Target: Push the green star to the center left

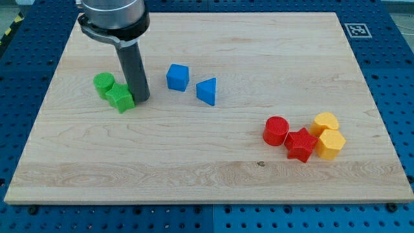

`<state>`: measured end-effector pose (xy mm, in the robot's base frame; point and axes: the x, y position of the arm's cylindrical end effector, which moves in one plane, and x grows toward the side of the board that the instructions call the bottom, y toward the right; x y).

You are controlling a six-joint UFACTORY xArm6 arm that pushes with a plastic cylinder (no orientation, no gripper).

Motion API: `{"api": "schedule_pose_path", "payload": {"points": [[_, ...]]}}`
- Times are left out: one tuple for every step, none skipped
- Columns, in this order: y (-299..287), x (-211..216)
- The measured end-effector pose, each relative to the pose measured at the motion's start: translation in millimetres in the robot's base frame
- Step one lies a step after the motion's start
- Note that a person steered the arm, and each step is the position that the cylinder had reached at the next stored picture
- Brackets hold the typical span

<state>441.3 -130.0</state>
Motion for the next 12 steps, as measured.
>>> {"api": "schedule_pose_path", "payload": {"points": [[-8.0,6.0],[-5.8,7.8],[11.4,23.6],[-1.7,33.1],[-32.5,29.8],[-48.8,29.5],[-48.8,31.0],[-30.6,35.9],[-6.0,35.9],[-5.5,35.9],[15.9,35.9],[45.6,35.8]]}}
